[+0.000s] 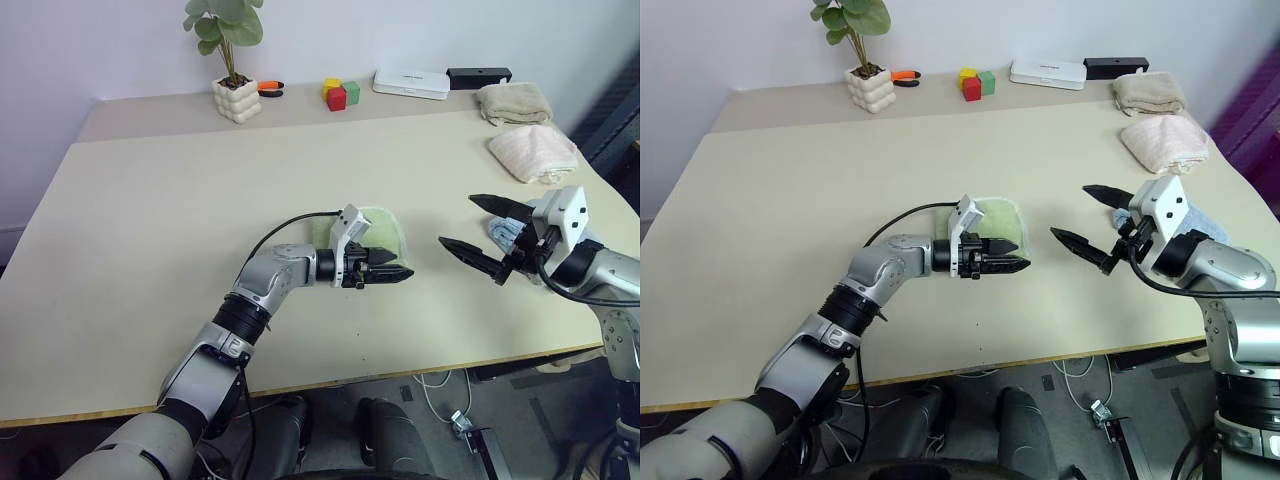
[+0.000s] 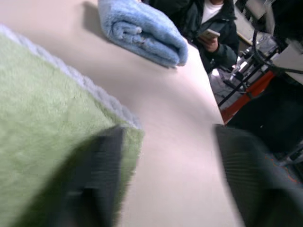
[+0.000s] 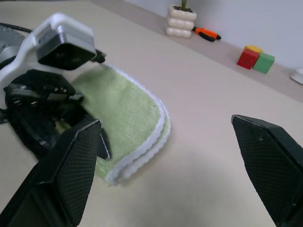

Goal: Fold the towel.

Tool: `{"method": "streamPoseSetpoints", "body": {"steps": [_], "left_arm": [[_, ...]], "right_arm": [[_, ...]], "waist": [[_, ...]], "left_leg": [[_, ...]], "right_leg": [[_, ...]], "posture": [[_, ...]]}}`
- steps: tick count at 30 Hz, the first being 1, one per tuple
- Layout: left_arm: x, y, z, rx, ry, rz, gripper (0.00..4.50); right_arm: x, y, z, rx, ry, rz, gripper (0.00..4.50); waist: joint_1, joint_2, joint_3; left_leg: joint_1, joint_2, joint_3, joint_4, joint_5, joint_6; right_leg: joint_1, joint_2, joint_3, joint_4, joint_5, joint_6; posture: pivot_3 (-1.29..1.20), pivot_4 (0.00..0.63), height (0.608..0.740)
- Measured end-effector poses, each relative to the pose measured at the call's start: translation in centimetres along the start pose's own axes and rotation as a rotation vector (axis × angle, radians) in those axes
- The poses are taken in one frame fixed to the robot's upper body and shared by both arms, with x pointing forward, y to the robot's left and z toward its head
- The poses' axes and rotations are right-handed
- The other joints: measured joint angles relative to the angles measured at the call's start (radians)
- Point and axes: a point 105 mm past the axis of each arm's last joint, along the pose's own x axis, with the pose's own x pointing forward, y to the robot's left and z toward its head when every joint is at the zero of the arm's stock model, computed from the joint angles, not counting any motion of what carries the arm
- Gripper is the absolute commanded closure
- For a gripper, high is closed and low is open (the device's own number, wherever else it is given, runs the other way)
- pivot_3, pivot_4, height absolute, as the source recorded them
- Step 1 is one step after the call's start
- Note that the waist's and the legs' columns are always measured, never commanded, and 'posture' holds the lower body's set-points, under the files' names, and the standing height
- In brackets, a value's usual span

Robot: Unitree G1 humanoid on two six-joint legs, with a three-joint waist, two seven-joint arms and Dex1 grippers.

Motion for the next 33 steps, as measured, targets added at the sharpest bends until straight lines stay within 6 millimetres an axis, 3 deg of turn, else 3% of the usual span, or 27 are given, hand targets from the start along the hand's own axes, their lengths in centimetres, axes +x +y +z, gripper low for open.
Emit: {"method": "streamPoseSetpoints", "body": {"steps": [5,10,13,14,17,20,23,24,28,33], "left_arm": [[-1.0,-1.0,1.2,0.031,-0.064,-0.046,0.06],[-3.0,-2.7,4.0,0.078,-0.172,-0.127,0.06],[-4.9,-1.5,5.8,0.094,-0.249,-0.048,0.06],[-5.7,-0.6,6.6,0.089,-0.284,0.004,0.28],[-8.2,2.2,8.2,0.078,-0.4,0.196,1.29],[-9.2,3.9,8.7,0.054,-0.515,0.337,2.89],[-8.3,4.2,8.2,0.009,-0.573,0.406,4.48],[-7.6,4.0,7.7,-0.018,-0.586,0.413,4.5],[-5.0,3.4,6.5,-0.074,-0.572,0.442,4.5],[-5.4,4.7,5.8,-0.062,-0.533,0.586,4.5]], "right_arm": [[0.7,-0.8,0.4,-0.015,-0.018,-0.008,0.0],[1.8,-2.2,0.8,-0.022,-0.074,-0.069,0.0],[3.3,-5.0,0.5,0.013,-0.109,-0.272,0.0],[3.7,-5.7,0.2,0.036,-0.115,-0.346,0.0],[5.3,-5.4,-0.9,0.179,-0.167,-0.46,0.8],[7.3,-3.1,-1.7,0.279,-0.189,-0.464,2.33],[8.8,-1.3,-0.6,0.326,-0.24,-0.461,3.96],[9.3,-0.6,-0.2,0.34,-0.258,-0.456,4.44],[10.6,1.6,0.6,0.377,-0.274,-0.426,4.49],[11.5,2.9,-1.3,0.378,-0.182,-0.452,4.49]], "waist": [[0.0,0.0,0.0],[-0.003,0.0,0.0],[-0.006,0.001,0.0],[-0.003,0.0,0.0],[0.001,0.001,0.0],[0.003,0.001,0.0],[0.0,0.001,0.0],[0.0,0.001,0.0],[0.0,0.001,0.0],[-0.011,0.001,-0.001]], "left_leg": [[0.0,0.0,0.0,0.0,0.0,0.0],[0.0,0.0,0.0,0.0,0.001,0.0],[0.001,0.0,0.0,0.001,0.001,-0.001],[0.001,0.0,0.0,0.0,0.002,-0.001],[0.001,0.0,-0.002,-0.001,0.003,-0.001],[-0.001,-0.001,-0.001,-0.002,0.006,-0.005],[-0.001,-0.002,0.0,-0.001,0.005,-0.003],[-0.001,-0.002,0.0,-0.001,0.005,-0.003],[0.0,-0.002,-0.001,0.0,0.002,-0.001],[0.002,-0.001,-0.001,0.0,0.003,-0.002]], "right_leg": [[0.0,0.0,0.0,0.0,0.0,0.0],[0.0,0.0,0.0,0.001,0.0,0.0],[-0.001,0.001,0.001,0.003,0.0,0.0],[-0.001,0.001,0.001,0.004,0.001,0.0],[-0.003,0.001,0.0,0.006,0.001,0.0],[-0.004,0.0,0.0,0.006,0.001,0.001],[-0.003,0.0,0.002,0.004,0.002,0.003],[-0.003,0.0,0.002,0.004,0.003,0.004],[-0.003,0.001,0.002,0.005,0.003,0.004],[-0.002,0.003,0.002,0.007,0.004,0.004]], "posture": [[0.0,0.15,0.74],[0.0,0.15,0.74],[0.0,0.15,0.74],[0.0,0.15,0.74],[0.0,0.15,0.74],[0.0,0.15,0.74],[0.0,0.15,0.74],[0.0,0.15,0.74],[0.0,0.15,0.74],[0.0,0.15,0.74]]}}
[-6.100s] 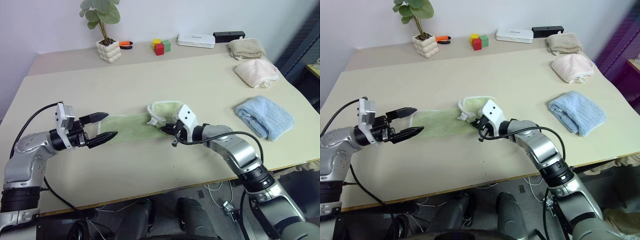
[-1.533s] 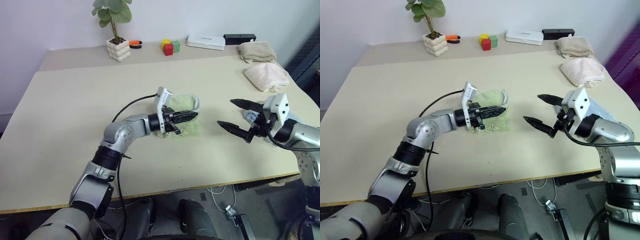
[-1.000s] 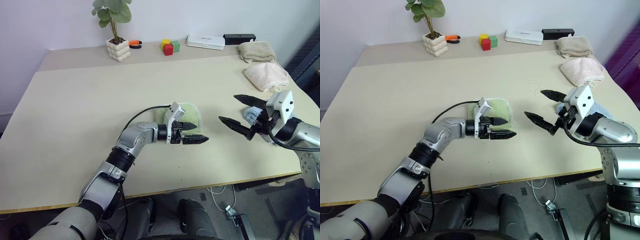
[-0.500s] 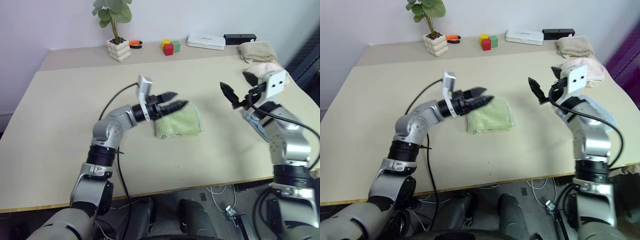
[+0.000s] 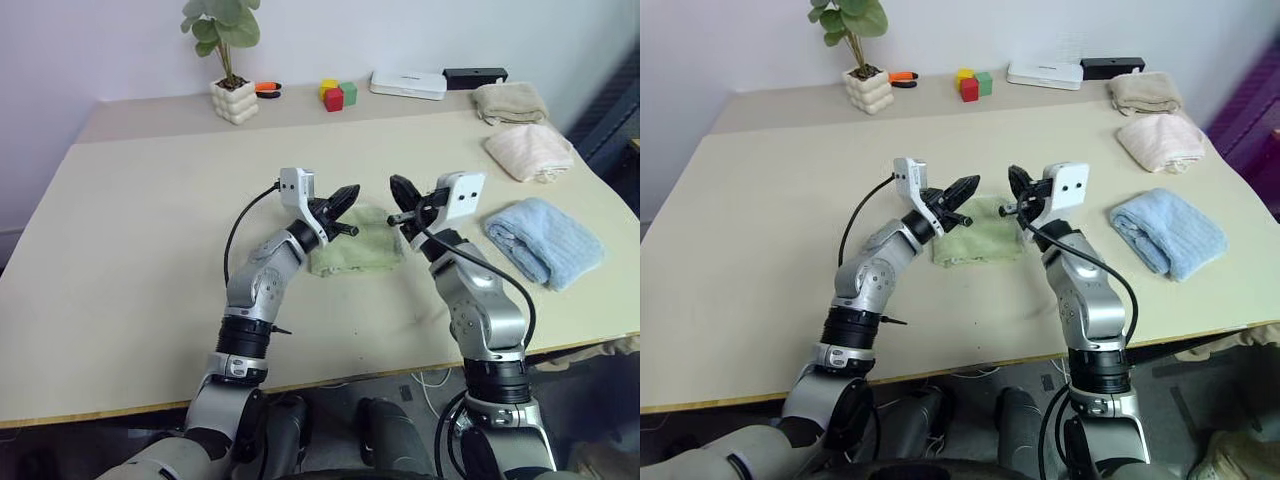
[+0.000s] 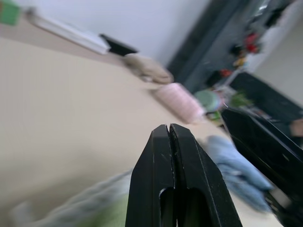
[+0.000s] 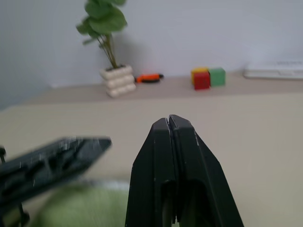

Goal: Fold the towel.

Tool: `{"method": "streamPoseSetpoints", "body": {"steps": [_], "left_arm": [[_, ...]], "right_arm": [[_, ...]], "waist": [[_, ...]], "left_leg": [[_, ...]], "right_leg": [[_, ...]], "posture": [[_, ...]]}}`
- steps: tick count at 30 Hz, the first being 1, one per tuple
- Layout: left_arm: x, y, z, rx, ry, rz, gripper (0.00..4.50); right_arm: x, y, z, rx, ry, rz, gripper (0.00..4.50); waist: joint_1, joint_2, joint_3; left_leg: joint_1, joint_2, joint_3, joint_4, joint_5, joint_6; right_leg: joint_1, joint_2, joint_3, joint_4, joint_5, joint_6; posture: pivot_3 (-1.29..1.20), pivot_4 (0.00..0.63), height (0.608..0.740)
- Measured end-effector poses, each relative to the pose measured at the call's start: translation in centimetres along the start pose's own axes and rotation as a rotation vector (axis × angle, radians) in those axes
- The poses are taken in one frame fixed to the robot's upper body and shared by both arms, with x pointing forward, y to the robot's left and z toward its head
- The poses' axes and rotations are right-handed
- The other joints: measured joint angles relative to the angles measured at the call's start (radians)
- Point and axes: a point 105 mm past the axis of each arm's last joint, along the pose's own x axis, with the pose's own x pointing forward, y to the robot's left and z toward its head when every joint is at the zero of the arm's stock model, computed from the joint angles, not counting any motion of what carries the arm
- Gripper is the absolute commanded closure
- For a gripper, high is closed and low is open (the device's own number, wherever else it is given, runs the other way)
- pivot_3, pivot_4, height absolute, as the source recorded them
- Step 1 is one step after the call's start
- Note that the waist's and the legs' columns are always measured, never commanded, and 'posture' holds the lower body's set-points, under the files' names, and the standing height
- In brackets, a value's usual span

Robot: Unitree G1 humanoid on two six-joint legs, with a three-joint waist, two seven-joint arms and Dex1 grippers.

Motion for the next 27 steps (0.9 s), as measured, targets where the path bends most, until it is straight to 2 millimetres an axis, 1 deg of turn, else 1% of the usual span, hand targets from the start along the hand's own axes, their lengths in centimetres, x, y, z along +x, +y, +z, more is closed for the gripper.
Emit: {"method": "streamPoseSetpoints", "body": {"steps": [4,6,8,13,17,22,24,26,27], "left_arm": [[-0.2,2.1,-1.7,0.0,0.058,0.113,4.5],[-0.4,2.9,-2.2,0.012,0.082,0.147,4.5],[-0.4,3.2,-2.5,0.016,0.094,0.159,4.5],[-0.5,3.5,-3.2,0.014,0.118,0.17,4.5],[-0.6,3.8,-3.1,0.051,0.122,0.17,4.5],[-1.0,4.3,-3.0,0.056,0.129,0.163,4.5],[-1.1,4.3,-2.9,0.048,0.124,0.154,3.97],[-1.1,4.1,-2.5,0.035,0.108,0.126,3.2],[-1.2,4.0,-2.2,0.025,0.096,0.112,2.67]], "right_arm": [[0.5,1.1,-2.5,-0.034,0.091,0.0,4.49],[0.9,1.1,-3.8,-0.039,0.137,-0.021,4.49],[1.0,0.6,-4.7,-0.058,0.175,-0.044,4.49],[0.8,0.5,-6.9,-0.12,0.258,-0.041,4.49],[0.7,-0.1,-7.3,-0.147,0.271,-0.063,4.49],[0.6,-0.7,-7.2,-0.156,0.27,-0.08,4.49],[0.6,-0.7,-7.2,-0.156,0.268,-0.08,4.5],[0.6,-0.8,-7.1,-0.127,0.261,-0.072,3.97],[0.5,-0.9,-6.9,-0.103,0.254,-0.066,3.64]], "waist": [[-0.009,0.0,0.0],[-0.013,0.0,0.0],[-0.013,0.0,0.0],[-0.017,0.0,0.0],[-0.016,0.0,0.0],[-0.017,0.0,0.0],[-0.017,0.0,0.0],[-0.017,0.0,0.0],[-0.017,0.0,0.0]], "left_leg": [[0.0,0.0,0.0,0.0,0.001,0.001],[0.0,-0.001,0.0,0.0,0.001,0.001],[0.0,-0.001,0.0,0.0,0.001,0.001],[0.0,-0.001,0.0,0.0,0.001,0.001],[0.0,-0.001,0.0,0.0,0.001,0.001],[0.001,-0.001,0.0,0.0,0.001,0.001],[0.001,-0.001,0.0,0.0,0.001,0.001],[0.001,-0.001,0.0,0.0,0.001,0.001],[0.001,-0.001,0.0,0.0,0.001,0.001]], "right_leg": [[0.0,0.0,0.0,0.0,0.0,0.0],[0.0,-0.001,0.0,0.001,0.0,0.0],[0.0,-0.001,0.0,0.001,0.0,0.0],[-0.001,-0.001,0.0,0.002,0.0,0.0],[0.0,-0.001,0.0,0.003,0.0,0.0],[0.0,-0.001,0.0,0.004,0.0,0.0],[0.0,-0.001,0.0,0.004,0.0,0.0],[-0.001,-0.001,0.0,0.004,0.0,0.0],[0.0,-0.001,0.0,0.004,0.0,0.0]], "posture": [[0.0,0.15,0.74],[0.0,0.15,0.74],[0.0,0.15,0.74],[0.0,0.15,0.74],[0.0,0.15,0.74],[0.0,0.15,0.74],[0.0,0.15,0.74],[0.0,0.15,0.74],[0.0,0.15,0.74]]}}
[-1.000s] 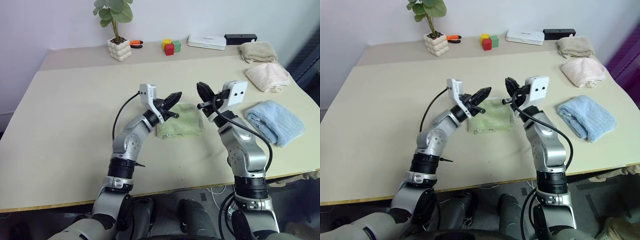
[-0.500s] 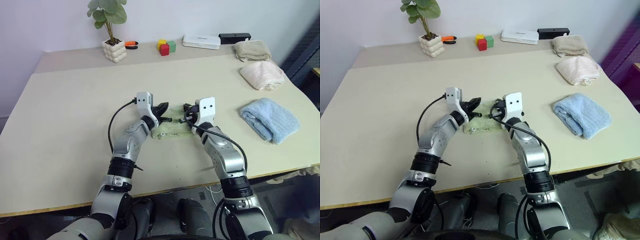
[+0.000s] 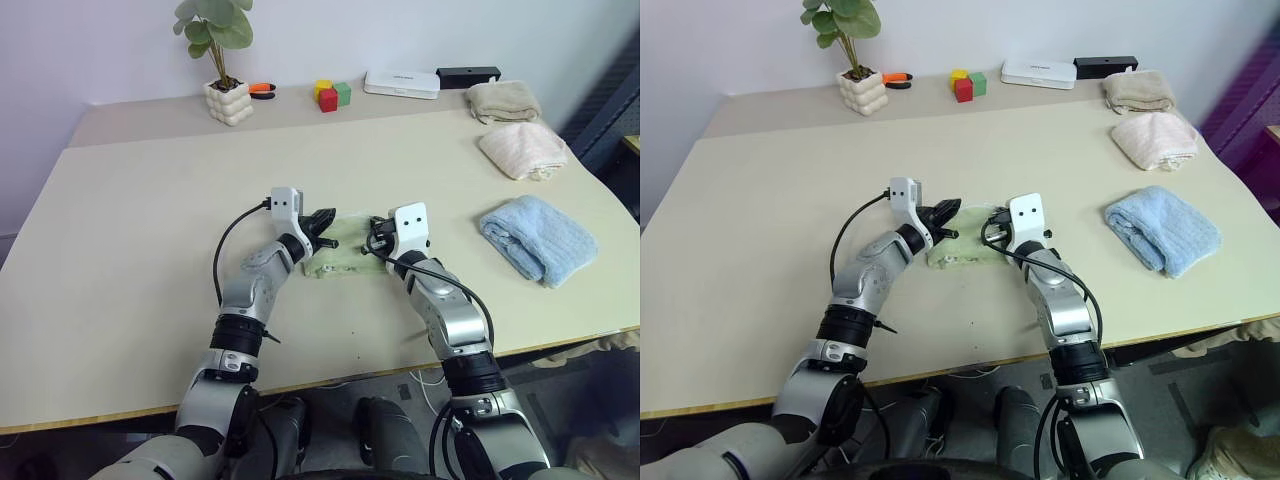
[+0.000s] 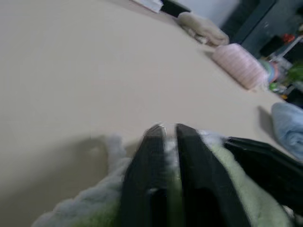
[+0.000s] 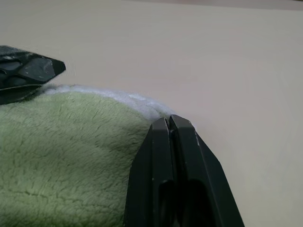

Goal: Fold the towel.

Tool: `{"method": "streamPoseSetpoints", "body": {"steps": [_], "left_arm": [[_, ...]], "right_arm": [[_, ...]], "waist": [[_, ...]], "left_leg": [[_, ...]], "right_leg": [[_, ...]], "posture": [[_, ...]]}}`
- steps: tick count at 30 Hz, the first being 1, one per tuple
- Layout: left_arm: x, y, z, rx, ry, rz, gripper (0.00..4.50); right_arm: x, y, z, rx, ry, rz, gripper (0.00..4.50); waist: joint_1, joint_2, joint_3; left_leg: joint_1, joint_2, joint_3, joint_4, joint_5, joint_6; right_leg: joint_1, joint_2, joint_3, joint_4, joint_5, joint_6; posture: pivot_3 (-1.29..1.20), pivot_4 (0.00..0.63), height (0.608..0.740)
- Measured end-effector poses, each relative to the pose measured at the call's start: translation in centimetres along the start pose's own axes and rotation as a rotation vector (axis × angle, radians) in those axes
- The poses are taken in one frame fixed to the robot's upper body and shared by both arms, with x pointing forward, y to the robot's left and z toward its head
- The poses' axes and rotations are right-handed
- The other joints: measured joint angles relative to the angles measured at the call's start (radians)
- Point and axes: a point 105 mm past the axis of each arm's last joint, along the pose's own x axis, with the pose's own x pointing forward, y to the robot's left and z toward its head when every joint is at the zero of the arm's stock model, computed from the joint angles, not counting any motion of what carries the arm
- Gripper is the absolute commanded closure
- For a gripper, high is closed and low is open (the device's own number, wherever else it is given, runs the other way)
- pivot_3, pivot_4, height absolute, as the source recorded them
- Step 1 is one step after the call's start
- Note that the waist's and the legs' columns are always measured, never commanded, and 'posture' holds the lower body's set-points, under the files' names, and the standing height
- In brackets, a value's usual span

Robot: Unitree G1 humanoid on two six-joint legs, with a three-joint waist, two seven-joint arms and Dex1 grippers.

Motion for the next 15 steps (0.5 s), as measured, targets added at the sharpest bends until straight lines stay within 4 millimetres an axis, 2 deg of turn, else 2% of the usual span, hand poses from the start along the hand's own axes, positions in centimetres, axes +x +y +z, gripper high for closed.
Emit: {"method": "streamPoseSetpoints", "body": {"steps": [3,5,7,9,11,13,15], "left_arm": [[-0.2,0.4,1.2,0.019,-0.042,0.019,1.07],[-0.3,0.9,2.5,0.041,-0.09,0.048,0.03],[-0.6,1.3,4.5,0.061,-0.136,0.05,0.0],[-1.5,1.7,6.9,0.064,-0.181,0.038,0.0],[-2.9,2.6,8.3,0.063,-0.177,0.031,0.0],[-4.7,3.3,8.3,0.046,-0.112,0.003,0.0],[-6.2,3.1,7.1,-0.041,-0.009,-0.059,0.0]], "right_arm": [[-0.1,-0.9,0.6,0.004,-0.022,-0.013,2.09],[0.0,-1.9,1.9,-0.022,-0.064,-0.038,1.01],[-0.1,-3.3,3.6,-0.065,-0.118,-0.073,0.05],[-0.4,-5.3,4.5,-0.116,-0.146,-0.109,0.05],[-0.9,-6.7,4.7,-0.145,-0.146,-0.107,0.05],[-1.3,-6.8,5.3,-0.13,-0.167,-0.03,0.05],[-2.2,-5.5,6.5,-0.097,-0.211,0.142,0.05]], "waist": [[0.0,0.0,0.0],[0.0,0.0,0.0],[0.0,0.0,0.0],[-0.001,0.0,0.0],[-0.003,0.0,0.0],[-0.014,0.0,0.0],[-0.022,0.0,0.0]], "left_leg": [[0.0,0.0,0.0,0.0,0.0,0.0],[0.0,0.0,0.0,0.0,0.0,0.0],[0.0,0.0,0.0,0.0,0.0,0.0],[0.0,0.0,0.0,0.0,0.0,0.0],[0.0,0.0,0.0,-0.001,0.0,0.0],[0.0,0.0,0.0,-0.001,0.0,0.0],[0.0,0.0,0.0,-0.001,0.0,0.0]], "right_leg": [[0.0,0.0,0.0,0.0,0.0,0.0],[-0.001,0.0,0.0,0.001,0.0,0.0],[-0.001,0.0,0.0,0.001,0.0,0.0],[-0.001,0.0,0.0,0.001,0.0,0.0],[-0.001,0.0,0.0,0.001,0.0,0.0],[-0.001,0.0,0.001,0.001,0.0,0.0],[-0.001,0.0,0.001,0.001,0.0,0.0]], "posture": [[0.0,0.15,0.74],[0.0,0.15,0.74],[0.0,0.15,0.74],[0.0,0.15,0.74],[0.0,0.15,0.74],[0.0,0.15,0.74],[0.0,0.15,0.74]]}}
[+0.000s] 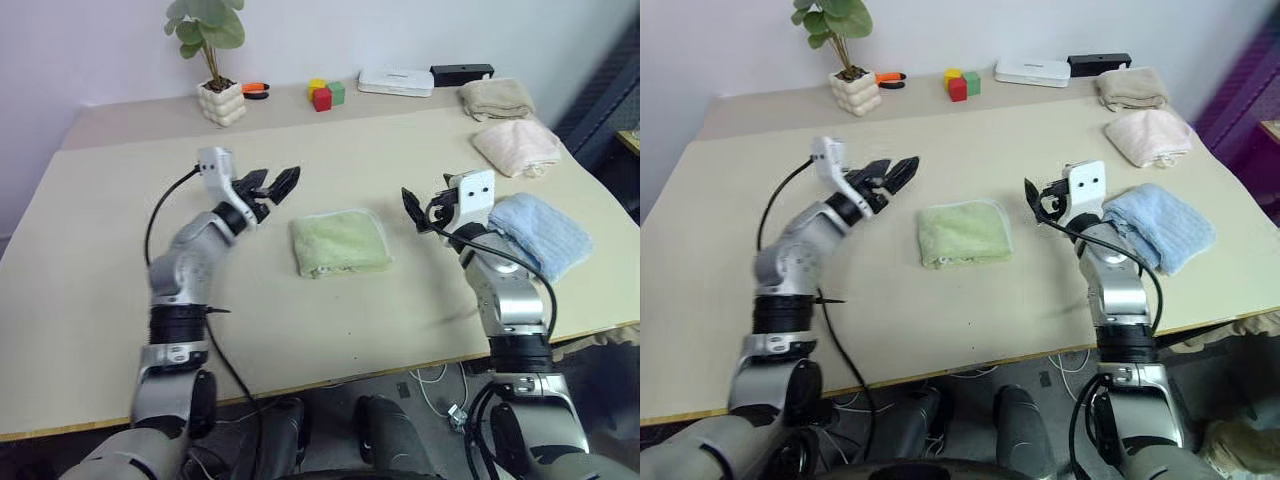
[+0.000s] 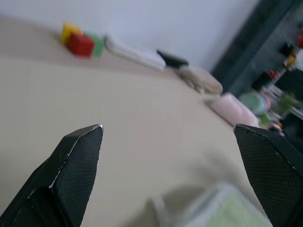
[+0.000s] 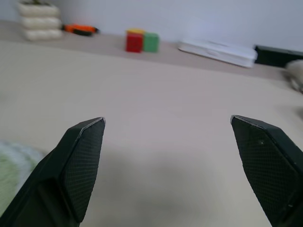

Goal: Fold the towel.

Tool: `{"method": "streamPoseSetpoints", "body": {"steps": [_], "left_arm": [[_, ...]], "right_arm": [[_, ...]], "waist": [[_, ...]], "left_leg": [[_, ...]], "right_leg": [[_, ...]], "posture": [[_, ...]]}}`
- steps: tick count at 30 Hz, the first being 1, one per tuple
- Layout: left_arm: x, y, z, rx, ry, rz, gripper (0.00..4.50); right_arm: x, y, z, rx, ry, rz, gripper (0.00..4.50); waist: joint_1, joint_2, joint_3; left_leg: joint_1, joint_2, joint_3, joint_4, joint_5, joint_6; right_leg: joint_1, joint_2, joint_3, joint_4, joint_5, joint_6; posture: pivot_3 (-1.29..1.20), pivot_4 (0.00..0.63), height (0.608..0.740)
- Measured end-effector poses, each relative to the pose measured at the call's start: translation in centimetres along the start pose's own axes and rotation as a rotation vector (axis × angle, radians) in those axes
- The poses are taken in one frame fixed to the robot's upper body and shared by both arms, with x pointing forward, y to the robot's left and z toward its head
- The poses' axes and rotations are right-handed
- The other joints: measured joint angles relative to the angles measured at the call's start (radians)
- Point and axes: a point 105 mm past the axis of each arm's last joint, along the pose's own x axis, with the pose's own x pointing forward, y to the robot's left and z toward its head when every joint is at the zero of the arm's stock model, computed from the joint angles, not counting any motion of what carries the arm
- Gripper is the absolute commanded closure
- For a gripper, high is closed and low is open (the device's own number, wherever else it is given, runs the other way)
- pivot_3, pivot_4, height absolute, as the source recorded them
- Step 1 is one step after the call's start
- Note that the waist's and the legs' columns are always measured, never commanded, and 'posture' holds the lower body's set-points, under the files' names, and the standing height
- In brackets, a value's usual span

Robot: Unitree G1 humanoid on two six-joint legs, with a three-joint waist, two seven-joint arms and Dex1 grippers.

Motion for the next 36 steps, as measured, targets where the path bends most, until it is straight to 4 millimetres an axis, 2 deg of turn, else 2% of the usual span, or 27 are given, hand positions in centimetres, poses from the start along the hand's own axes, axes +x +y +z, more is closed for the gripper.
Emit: {"method": "streamPoseSetpoints", "body": {"steps": [3,5,9,13,19,24,28,31,36], "left_arm": [[-1.7,-0.1,-1.2,-0.126,0.09,-0.058,0.0],[-3.3,0.7,-1.4,-0.143,0.142,-0.036,0.0],[-5.3,1.5,-1.9,-0.246,0.21,-0.007,0.0],[-5.9,0.2,-4.2,-0.356,0.298,-0.055,0.0],[-5.0,-0.2,-6.9,-0.42,0.368,-0.012,0.0],[-3.3,-0.7,-7.4,-0.486,0.343,-0.031,0.0],[-1.5,-1.5,-8.1,-0.532,0.329,-0.054,0.0],[-0.6,-2.0,-8.6,-0.54,0.327,-0.065,0.0],[1.5,-3.1,-9.3,-0.578,0.334,-0.094,0.0]], "right_arm": [[-1.6,2.2,2.3,0.031,-0.063,0.246,0.05],[-3.2,2.1,3.3,0.029,-0.055,0.352,0.05],[-4.6,1.2,3.3,-0.006,0.006,0.411,0.05],[-4.4,1.6,3.0,0.005,0.008,0.418,0.05],[-3.8,1.7,3.4,-0.011,-0.015,0.399,0.05],[-3.6,1.4,3.8,-0.054,-0.022,0.386,0.05],[-4.5,1.1,3.5,-0.054,0.004,0.412,0.05],[-5.1,0.9,4.1,-0.054,0.003,0.428,0.05],[-5.4,0.4,4.4,-0.067,0.002,0.41,0.05]], "waist": [[-0.001,0.0,0.0],[0.0,0.0,0.0],[0.002,0.0,0.0],[0.002,0.0,0.0],[0.014,0.0,0.0],[0.03,0.0,0.0],[0.048,0.0,0.0],[0.055,0.0,0.0],[0.056,0.0,-0.001]], "left_leg": [[0.0,0.0,-0.001,0.001,-0.001,0.001],[0.0,0.0,-0.001,0.002,-0.001,0.001],[0.0,0.0,-0.001,0.002,-0.002,-0.001],[0.0,0.0,-0.001,0.001,-0.002,-0.001],[0.0,0.0,0.0,0.001,-0.002,-0.002],[0.0,0.0,-0.001,0.003,-0.002,-0.002],[0.0,0.0,0.0,0.003,-0.002,-0.002],[0.001,0.0,0.0,0.003,-0.002,-0.002],[0.001,0.0,-0.001,0.004,-0.002,-0.002]], "right_leg": [[0.001,0.0,-0.001,0.0,0.0,0.0],[0.001,0.0,-0.001,0.0,0.0,0.0],[0.002,-0.001,-0.001,0.0,0.0,0.0],[0.001,-0.001,0.0,-0.001,0.0,0.0],[0.001,-0.002,0.0,0.0,0.0,0.0],[0.002,-0.002,0.0,0.0,0.0,0.0],[0.003,-0.002,-0.001,-0.001,0.0,0.0],[0.004,-0.003,-0.001,-0.001,0.0,0.0],[0.007,-0.003,-0.002,-0.007,0.0,0.0]], "posture": [[0.0,0.15,0.74],[0.0,0.15,0.74],[0.0,0.15,0.74],[0.0,0.15,0.74],[0.0,0.15,0.74],[0.0,0.15,0.74],[0.0,0.15,0.74],[0.0,0.15,0.74],[0.0,0.15,0.74]]}}
